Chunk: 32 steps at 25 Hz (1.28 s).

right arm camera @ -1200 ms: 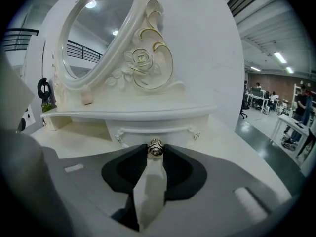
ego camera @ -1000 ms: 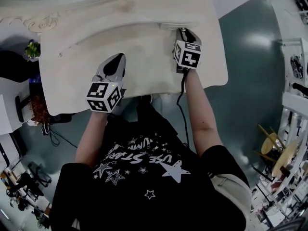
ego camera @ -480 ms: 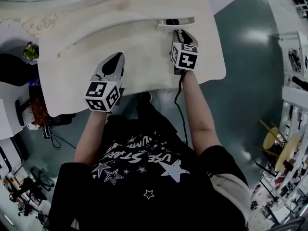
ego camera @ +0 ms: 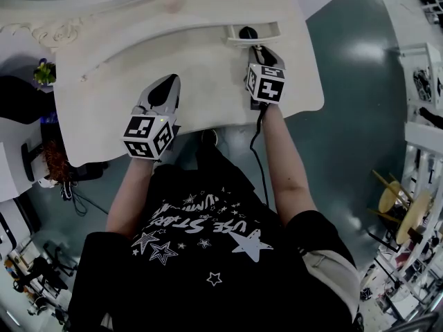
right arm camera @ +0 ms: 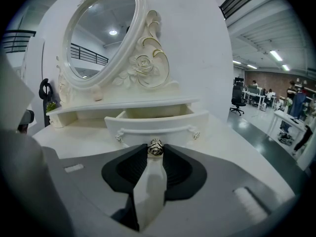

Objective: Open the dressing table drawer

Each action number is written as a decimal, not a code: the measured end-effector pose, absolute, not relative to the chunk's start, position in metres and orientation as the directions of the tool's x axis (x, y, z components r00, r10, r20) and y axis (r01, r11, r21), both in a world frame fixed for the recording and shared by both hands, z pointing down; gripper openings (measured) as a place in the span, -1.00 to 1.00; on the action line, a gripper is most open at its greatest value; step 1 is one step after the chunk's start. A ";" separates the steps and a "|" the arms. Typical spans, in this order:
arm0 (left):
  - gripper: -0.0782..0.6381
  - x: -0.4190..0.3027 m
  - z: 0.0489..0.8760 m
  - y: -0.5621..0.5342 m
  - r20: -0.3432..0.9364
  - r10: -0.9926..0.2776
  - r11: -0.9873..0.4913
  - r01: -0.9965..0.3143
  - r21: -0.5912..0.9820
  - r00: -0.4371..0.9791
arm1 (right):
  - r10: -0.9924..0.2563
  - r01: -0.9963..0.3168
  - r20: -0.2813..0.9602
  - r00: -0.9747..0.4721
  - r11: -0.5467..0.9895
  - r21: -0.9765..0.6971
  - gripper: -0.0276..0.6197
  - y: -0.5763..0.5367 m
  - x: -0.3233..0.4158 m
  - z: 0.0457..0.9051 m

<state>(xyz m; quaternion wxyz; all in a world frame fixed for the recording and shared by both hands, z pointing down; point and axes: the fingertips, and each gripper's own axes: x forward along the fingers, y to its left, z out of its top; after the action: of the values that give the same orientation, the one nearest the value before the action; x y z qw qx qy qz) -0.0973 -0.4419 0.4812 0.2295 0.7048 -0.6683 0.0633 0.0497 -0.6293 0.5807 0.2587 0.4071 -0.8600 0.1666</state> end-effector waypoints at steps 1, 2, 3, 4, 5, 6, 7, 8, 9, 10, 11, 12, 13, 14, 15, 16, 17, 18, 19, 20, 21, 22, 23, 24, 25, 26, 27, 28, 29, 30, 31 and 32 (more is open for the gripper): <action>-0.78 -0.097 0.481 -0.441 0.395 -0.913 -0.002 -0.971 0.240 0.099 | -0.614 -0.787 0.581 -0.534 0.612 -0.076 -0.52 -0.628 0.050 0.581; -0.78 -0.097 0.481 -0.441 0.395 -0.913 -0.002 -0.971 0.240 0.100 | -0.614 -0.787 0.582 -0.533 0.612 -0.076 -0.52 -0.627 0.051 0.581; -0.78 -0.097 0.481 -0.441 0.394 -0.914 -0.002 -0.971 0.240 0.099 | -0.613 -0.787 0.583 -0.533 0.612 -0.077 -0.52 -0.626 0.051 0.582; -0.78 -0.097 0.480 -0.440 0.394 -0.914 -0.002 -0.971 0.240 0.099 | -0.612 -0.787 0.584 -0.533 0.611 -0.077 -0.52 -0.626 0.051 0.582; -0.78 -0.097 0.480 -0.440 0.394 -0.914 -0.002 -0.971 0.239 0.099 | -0.612 -0.788 0.586 -0.532 0.611 -0.078 -0.52 -0.625 0.052 0.583; -0.78 -0.097 0.480 -0.440 0.393 -0.914 -0.002 -0.971 0.239 0.099 | -0.612 -0.789 0.586 -0.531 0.610 -0.078 -0.52 -0.624 0.053 0.584; -0.78 -0.096 0.480 -0.439 0.393 -0.914 -0.002 -0.971 0.240 0.099 | -0.612 -0.789 0.586 -0.530 0.609 -0.077 -0.52 -0.623 0.054 0.584; -0.78 -0.096 0.480 -0.438 0.392 -0.914 -0.003 -0.971 0.240 0.100 | -0.613 -0.790 0.586 -0.529 0.609 -0.076 -0.52 -0.622 0.055 0.584; -0.78 -0.095 0.480 -0.437 0.393 -0.914 -0.003 -0.971 0.240 0.100 | -0.613 -0.790 0.586 -0.529 0.609 -0.075 -0.52 -0.621 0.056 0.584; -0.78 -0.095 0.480 -0.437 0.393 -0.914 -0.002 -0.971 0.241 0.100 | -0.613 -0.790 0.587 -0.529 0.609 -0.075 -0.52 -0.621 0.056 0.584; -0.78 -0.095 0.480 -0.436 0.392 -0.914 -0.002 -0.971 0.241 0.099 | -0.613 -0.790 0.588 -0.528 0.609 -0.075 -0.52 -0.621 0.056 0.584; -0.78 -0.096 0.480 -0.436 0.392 -0.915 -0.001 -0.970 0.241 0.098 | -0.613 -0.790 0.589 -0.527 0.609 -0.074 -0.52 -0.621 0.056 0.584; -0.78 -0.096 0.479 -0.436 0.391 -0.915 -0.001 -0.970 0.242 0.098 | -0.613 -0.790 0.589 -0.527 0.608 -0.074 -0.52 -0.621 0.056 0.584; -0.78 -0.096 0.479 -0.436 0.390 -0.916 -0.001 -0.970 0.242 0.098 | -0.614 -0.791 0.588 -0.526 0.608 -0.073 -0.52 -0.621 0.056 0.583; -0.78 -0.096 0.479 -0.435 0.389 -0.916 -0.001 -0.970 0.242 0.098 | -0.615 -0.791 0.588 -0.526 0.607 -0.073 -0.52 -0.620 0.057 0.583; -0.78 -0.096 0.478 -0.435 0.388 -0.916 -0.002 -0.970 0.243 0.099 | -0.616 -0.792 0.588 -0.525 0.606 -0.072 -0.52 -0.620 0.057 0.583; -0.78 -0.097 0.478 -0.434 0.387 -0.917 -0.002 -0.970 0.243 0.099 | -0.616 -0.793 0.588 -0.523 0.605 -0.072 -0.52 -0.620 0.057 0.584; -0.78 -0.097 0.478 -0.434 0.386 -0.917 -0.002 -0.970 0.244 0.099 | -0.617 -0.795 0.589 -0.522 0.603 -0.072 -0.51 -0.620 0.057 0.584; -0.78 -0.098 0.478 -0.433 0.385 -0.917 -0.002 -0.969 0.245 0.100 | -0.618 -0.796 0.589 -0.520 0.601 -0.072 -0.51 -0.620 0.057 0.584; -0.78 -0.098 0.478 -0.432 0.384 -0.918 -0.003 -0.969 0.247 0.101 | -0.619 -0.798 0.590 -0.518 0.599 -0.072 -0.51 -0.620 0.057 0.584; -0.78 -0.099 0.479 -0.431 0.384 -0.918 -0.004 -0.969 0.248 0.102 | -0.620 -0.799 0.592 -0.516 0.597 -0.072 -0.51 -0.620 0.057 0.584; -0.78 -0.099 0.479 -0.430 0.383 -0.918 -0.005 -0.968 0.249 0.104 | -0.619 -0.801 0.594 -0.514 0.594 -0.073 -0.50 -0.620 0.056 0.585; -0.78 -0.100 0.478 -0.429 0.382 -0.918 -0.007 -0.968 0.251 0.105 | -0.617 -0.802 0.597 -0.513 0.593 -0.076 -0.50 -0.620 0.056 0.585; -0.78 -0.101 0.478 -0.428 0.380 -0.919 -0.008 -0.968 0.252 0.107 | -0.615 -0.802 0.600 -0.512 0.592 -0.078 -0.49 -0.619 0.056 0.585; -0.78 -0.101 0.478 -0.427 0.378 -0.919 -0.010 -0.967 0.253 0.109 | -0.615 -0.804 0.602 -0.509 0.590 -0.078 -0.43 -0.618 0.056 0.584; -0.78 -0.102 0.477 -0.425 0.376 -0.920 -0.013 -0.967 0.255 0.111 | -0.616 -0.806 0.604 -0.505 0.587 -0.075 -0.25 -0.616 0.056 0.583; -0.78 -0.103 0.476 -0.423 0.372 -0.921 -0.015 -0.967 0.256 0.113 | -0.619 -0.810 0.607 -0.499 0.583 -0.071 -0.20 -0.615 0.056 0.582; -0.78 -0.105 0.474 -0.420 0.368 -0.923 -0.019 -0.966 0.257 0.116 | -0.623 -0.813 0.608 -0.492 0.578 -0.065 -0.18 -0.612 0.057 0.581; -0.78 -0.107 0.473 -0.417 0.364 -0.924 -0.022 -0.966 0.259 0.119 | -0.630 -0.818 0.607 -0.485 0.573 -0.060 -0.16 -0.610 0.057 0.579; -0.78 -0.108 0.471 -0.414 0.359 -0.925 -0.026 -0.965 0.261 0.122 | -0.637 -0.823 0.604 -0.479 0.566 -0.055 -0.14 -0.607 0.058 0.576; -0.78 -0.111 0.469 -0.411 0.354 -0.927 -0.029 -0.964 0.263 0.125 | -0.645 -0.828 0.600 -0.472 0.558 -0.052 -0.14 -0.604 0.059 0.572; -0.78 -0.113 0.467 -0.407 0.349 -0.928 -0.034 -0.963 0.266 0.129 | -0.654 -0.834 0.595 -0.466 0.550 -0.049 -0.13 -0.601 0.060 0.568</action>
<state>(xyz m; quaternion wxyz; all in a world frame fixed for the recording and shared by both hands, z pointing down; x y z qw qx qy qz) -0.1130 -0.4070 0.4671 0.2218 0.7179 -0.6587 0.0397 0.0600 -0.6007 0.5677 0.2651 0.4432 -0.8394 0.1693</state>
